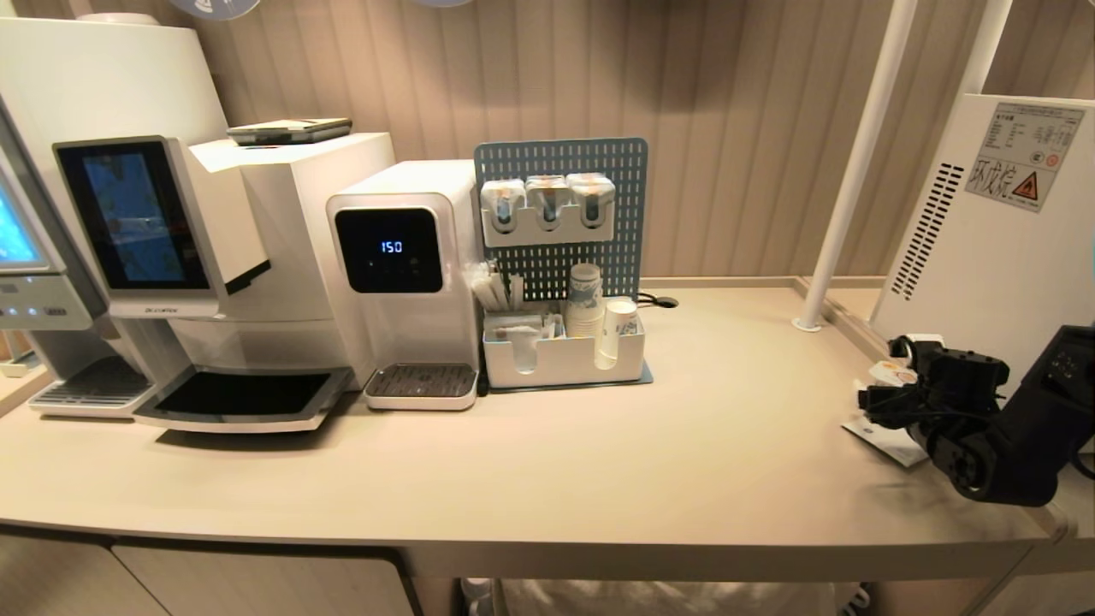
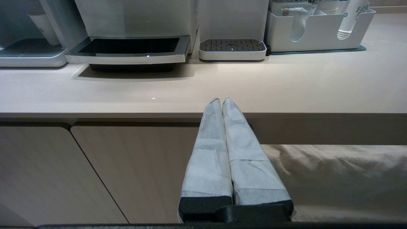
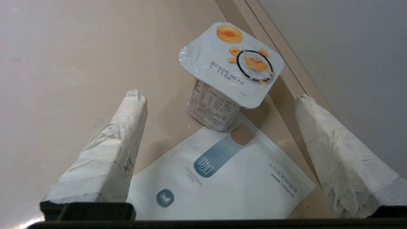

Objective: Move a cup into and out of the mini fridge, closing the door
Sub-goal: Place the yoghurt on the table, then close the freezer door

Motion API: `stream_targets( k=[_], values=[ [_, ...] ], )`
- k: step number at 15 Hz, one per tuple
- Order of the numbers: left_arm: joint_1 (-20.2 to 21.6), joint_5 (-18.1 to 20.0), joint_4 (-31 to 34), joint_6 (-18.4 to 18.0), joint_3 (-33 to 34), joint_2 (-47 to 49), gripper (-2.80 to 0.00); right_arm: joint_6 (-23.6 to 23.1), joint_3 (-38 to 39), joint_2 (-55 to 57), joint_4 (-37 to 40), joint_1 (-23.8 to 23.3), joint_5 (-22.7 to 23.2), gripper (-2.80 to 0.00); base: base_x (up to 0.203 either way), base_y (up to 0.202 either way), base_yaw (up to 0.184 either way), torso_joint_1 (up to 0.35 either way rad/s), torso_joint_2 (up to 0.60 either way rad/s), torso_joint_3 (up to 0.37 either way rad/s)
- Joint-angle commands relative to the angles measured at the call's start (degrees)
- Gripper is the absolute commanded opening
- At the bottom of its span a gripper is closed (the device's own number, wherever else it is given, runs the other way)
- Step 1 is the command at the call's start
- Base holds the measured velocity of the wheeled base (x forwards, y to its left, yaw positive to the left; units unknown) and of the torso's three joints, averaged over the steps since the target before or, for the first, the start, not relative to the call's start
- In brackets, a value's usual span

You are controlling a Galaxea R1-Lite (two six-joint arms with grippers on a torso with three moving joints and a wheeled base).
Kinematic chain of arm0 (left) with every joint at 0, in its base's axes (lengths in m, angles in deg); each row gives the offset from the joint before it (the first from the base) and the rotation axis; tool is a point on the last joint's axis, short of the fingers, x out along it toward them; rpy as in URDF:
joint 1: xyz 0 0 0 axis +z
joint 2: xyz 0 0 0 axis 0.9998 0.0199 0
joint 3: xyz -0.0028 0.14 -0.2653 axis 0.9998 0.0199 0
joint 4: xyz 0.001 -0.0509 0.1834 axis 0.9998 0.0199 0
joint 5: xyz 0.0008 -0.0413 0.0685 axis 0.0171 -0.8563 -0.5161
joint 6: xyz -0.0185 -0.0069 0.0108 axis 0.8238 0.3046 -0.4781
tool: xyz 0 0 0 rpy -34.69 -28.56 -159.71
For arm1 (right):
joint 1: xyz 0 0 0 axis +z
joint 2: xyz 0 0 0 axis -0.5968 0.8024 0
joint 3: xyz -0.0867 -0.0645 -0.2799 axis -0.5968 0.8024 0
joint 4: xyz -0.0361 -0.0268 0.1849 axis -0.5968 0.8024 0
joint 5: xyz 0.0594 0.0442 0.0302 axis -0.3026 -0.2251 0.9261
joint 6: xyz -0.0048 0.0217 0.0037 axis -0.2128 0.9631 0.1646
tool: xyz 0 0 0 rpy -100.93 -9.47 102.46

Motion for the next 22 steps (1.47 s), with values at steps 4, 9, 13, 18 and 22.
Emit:
stream_targets(
  k=[4, 9, 13, 18, 22],
  values=[
    [0.0, 0.0, 0.0, 0.1, 0.0, -0.1, -2.80, 2.2, 14.1, -21.8, -1.4, 2.4, 1.1, -2.80, 0.000, 0.000, 0.000, 0.000, 0.00, 0.000],
    [0.0, 0.0, 0.0, 0.1, 0.0, -0.1, -2.80, 4.6, 29.0, -54.1, 5.4, 7.2, 2.1, -2.80, 0.000, 0.000, 0.000, 0.000, 0.00, 0.000],
    [0.0, 0.0, 0.0, 0.1, 0.0, -0.1, -2.80, 9.3, 26.1, -88.2, 40.8, 9.2, 2.1, -2.80, 0.000, 0.000, 0.000, 0.000, 0.00, 0.000],
    [0.0, 0.0, 0.0, 0.2, 0.0, -0.1, -2.80, 14.8, 13.5, -118.1, 88.1, 9.3, 2.6, -2.80, 0.000, 0.000, 0.000, 0.000, 0.00, 0.000],
    [0.0, 0.0, 0.0, 0.3, 0.0, -0.1, -2.80, 13.3, 18.9, -135.4, 91.6, 11.5, 6.1, -2.80, 0.000, 0.000, 0.000, 0.000, 0.00, 0.000]
  ],
)
